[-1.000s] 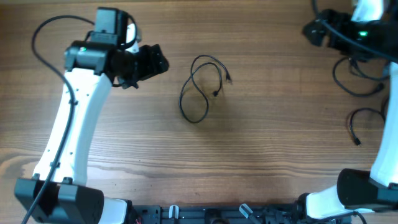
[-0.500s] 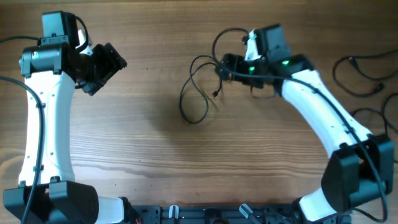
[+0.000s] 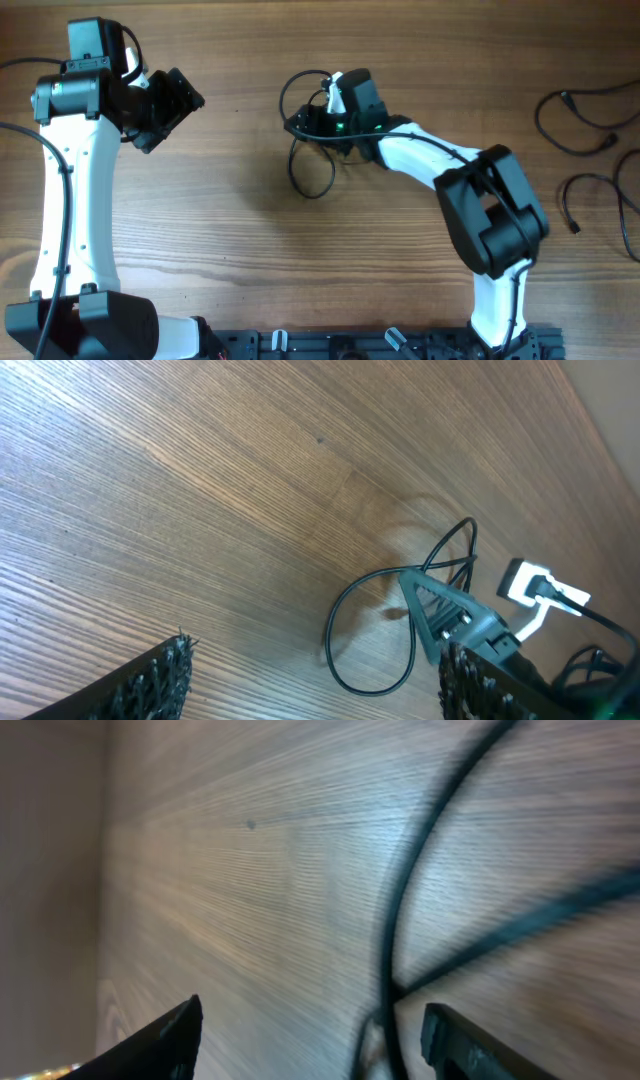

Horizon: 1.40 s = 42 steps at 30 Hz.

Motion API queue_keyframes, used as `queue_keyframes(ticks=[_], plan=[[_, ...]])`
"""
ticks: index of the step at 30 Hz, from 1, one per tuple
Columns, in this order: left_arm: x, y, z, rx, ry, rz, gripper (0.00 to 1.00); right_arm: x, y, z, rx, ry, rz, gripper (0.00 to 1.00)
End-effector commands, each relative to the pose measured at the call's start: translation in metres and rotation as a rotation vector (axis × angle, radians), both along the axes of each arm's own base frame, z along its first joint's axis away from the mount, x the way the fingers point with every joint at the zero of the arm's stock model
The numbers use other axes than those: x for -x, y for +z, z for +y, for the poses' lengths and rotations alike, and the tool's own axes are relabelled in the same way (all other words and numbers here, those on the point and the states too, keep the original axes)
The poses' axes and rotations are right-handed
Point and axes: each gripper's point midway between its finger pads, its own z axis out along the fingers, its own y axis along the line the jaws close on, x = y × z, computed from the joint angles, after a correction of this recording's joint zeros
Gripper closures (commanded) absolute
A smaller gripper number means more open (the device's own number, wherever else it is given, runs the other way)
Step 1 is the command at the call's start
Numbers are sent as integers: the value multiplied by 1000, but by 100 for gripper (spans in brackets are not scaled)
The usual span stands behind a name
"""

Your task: Untangle cables

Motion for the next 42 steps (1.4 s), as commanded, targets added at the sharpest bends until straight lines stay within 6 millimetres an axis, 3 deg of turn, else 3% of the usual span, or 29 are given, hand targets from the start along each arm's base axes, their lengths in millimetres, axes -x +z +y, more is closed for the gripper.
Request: queue_keyframes(ticks=[1,3,4,6,8,10,15,17,18,20,23,24,27,31,33,35,37,39,40,42], plan=[[-2,0,3,-6,15,-1,18,-5,-12,9,-10,-75,25,43],[-1,0,3,-6,15,2,18,-7,-10,11,-12,-80,4,58],[-1,0,3,-6,15,2,18,-9,-10,9,-11,-83,4,79],[-1,0,3,-6,15,1,18,-9,-2,9,-39,-54,4,89],[-2,0,3,-6,15,-1,18,-10,18,8,-80,3,-33,95],[-2,0,3,-5,15,0,19,-17,48,0,-81,27,-125,95],[-1,0,2,-5,15,3,18,-15,148,-34,-54,26,-337,95],[-1,0,2,-5,15,3,18,-14,190,-73,44,-68,-434,96],[-1,0,2,-5,15,3,18,-15,210,-104,127,-161,-478,95],[-1,0,2,-5,14,2,18,-17,228,-153,260,-324,-513,95],[-1,0,3,-5,15,2,18,-21,241,-241,457,-621,-510,96],[-1,0,2,-4,15,2,19,-29,245,-280,523,-754,-517,96],[-2,1,2,-5,15,-2,19,-48,252,-334,587,-878,-490,95],[-2,0,2,-4,15,-1,22,-93,282,-398,639,-985,-425,95],[-2,0,2,-4,15,-1,22,-112,281,-416,627,-999,-399,95],[-2,0,2,-4,15,0,23,-135,263,-441,575,-1013,-346,95],[-1,0,2,-4,15,3,23,-149,230,-463,577,-1046,-285,96],[-1,0,2,-4,15,2,23,-162,182,-489,657,-1097,-226,91],[-1,0,2,-4,15,2,23,-166,168,-494,678,-1107,-214,79],[-1,0,2,-4,15,2,23,-175,133,-500,706,-1100,-178,0]])
